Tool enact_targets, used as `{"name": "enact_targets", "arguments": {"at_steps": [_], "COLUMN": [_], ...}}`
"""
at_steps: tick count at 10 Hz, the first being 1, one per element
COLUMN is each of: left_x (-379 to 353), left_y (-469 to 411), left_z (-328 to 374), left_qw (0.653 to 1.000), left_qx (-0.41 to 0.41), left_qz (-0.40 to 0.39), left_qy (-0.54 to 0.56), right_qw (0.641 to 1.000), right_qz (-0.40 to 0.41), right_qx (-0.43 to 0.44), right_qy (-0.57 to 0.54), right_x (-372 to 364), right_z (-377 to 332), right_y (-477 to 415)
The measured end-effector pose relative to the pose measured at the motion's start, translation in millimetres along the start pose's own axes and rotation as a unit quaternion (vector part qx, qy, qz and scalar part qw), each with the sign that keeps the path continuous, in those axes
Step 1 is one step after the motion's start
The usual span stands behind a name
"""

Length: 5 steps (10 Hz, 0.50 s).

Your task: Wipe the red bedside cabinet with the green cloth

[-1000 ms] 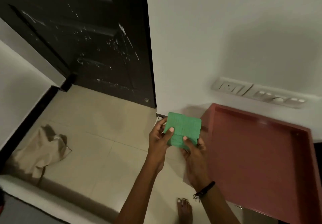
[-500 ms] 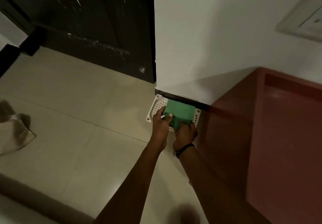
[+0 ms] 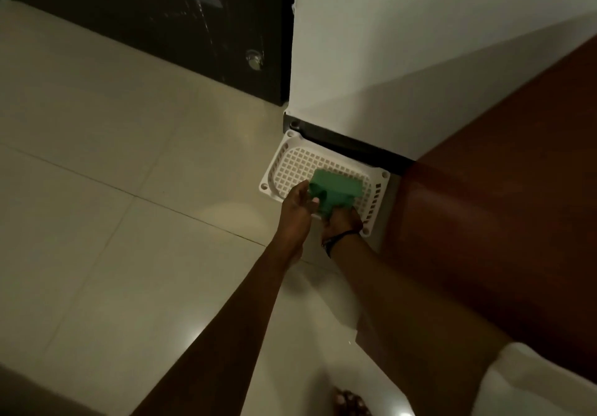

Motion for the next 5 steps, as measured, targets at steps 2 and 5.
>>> {"name": "enact_targets", "arguments": {"at_steps": [2, 5], "left_x": [1, -5], "left_y": [-22, -13], "left_z": [-9, 3], "left_qw": [0.998, 0.985], "left_qx": [-0.035, -0.1], "left_qz": [-0.032, -0.041], "left_qy": [-0.04, -0.132], "right_qw": [0.997, 0.977], "right_qz": [0.004, 0.038], "right_qx": [0.062, 0.167], "right_qy": [0.042, 0.124], "right_x": [-30, -27], "right_z": [-11, -17], "right_y": [-18, -6]}}
Point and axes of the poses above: each hand's wrist, its own y-axis away from the middle knuckle, its own x-axis out of the back of the hand, z = x × y, the point moved 8 cm from there along -y, towards the middle knuckle, and after that the axes turned 13 degrees about z, right-handed, at the moved point
